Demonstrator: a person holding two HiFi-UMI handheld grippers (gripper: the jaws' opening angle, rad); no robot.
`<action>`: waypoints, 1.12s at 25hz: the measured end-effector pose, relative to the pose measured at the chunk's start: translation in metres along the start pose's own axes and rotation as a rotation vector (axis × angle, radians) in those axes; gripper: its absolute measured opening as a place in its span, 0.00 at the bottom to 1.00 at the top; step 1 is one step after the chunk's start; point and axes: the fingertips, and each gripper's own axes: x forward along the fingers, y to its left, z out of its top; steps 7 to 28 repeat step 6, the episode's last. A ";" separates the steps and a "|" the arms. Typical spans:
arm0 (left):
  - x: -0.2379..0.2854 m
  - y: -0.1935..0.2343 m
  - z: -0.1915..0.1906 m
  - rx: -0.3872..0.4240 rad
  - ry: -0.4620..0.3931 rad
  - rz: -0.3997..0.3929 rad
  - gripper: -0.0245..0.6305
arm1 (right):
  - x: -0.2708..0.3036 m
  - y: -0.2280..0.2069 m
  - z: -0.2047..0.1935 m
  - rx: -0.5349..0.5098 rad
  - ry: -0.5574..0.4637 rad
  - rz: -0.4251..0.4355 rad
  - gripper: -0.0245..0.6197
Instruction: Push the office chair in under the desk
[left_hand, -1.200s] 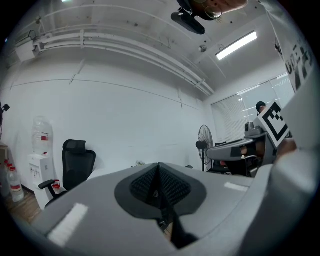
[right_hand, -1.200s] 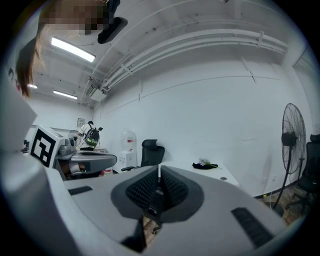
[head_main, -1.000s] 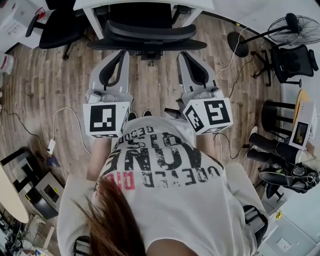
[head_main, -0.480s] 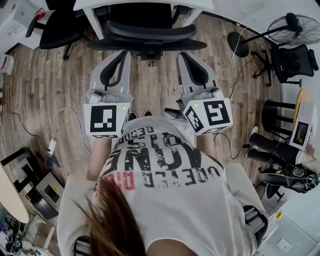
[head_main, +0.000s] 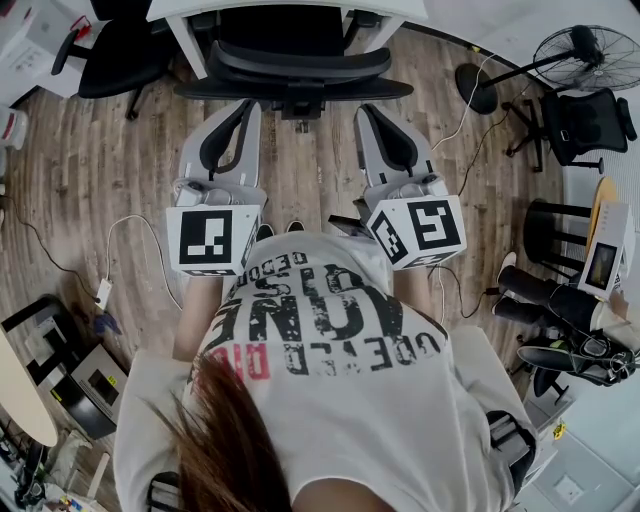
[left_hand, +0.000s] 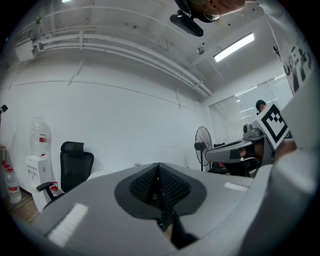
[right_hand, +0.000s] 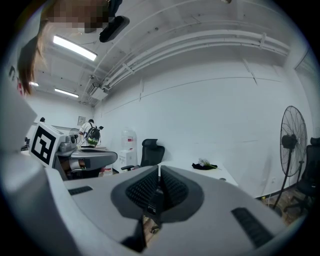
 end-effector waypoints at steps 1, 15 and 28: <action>0.000 0.000 0.000 0.000 -0.001 0.001 0.06 | 0.000 0.000 0.000 -0.001 0.000 0.000 0.07; -0.002 -0.002 0.001 0.001 0.001 -0.008 0.06 | -0.002 0.000 0.001 -0.002 0.001 -0.003 0.07; -0.002 -0.002 0.001 0.001 0.001 -0.008 0.06 | -0.002 0.000 0.001 -0.002 0.001 -0.003 0.07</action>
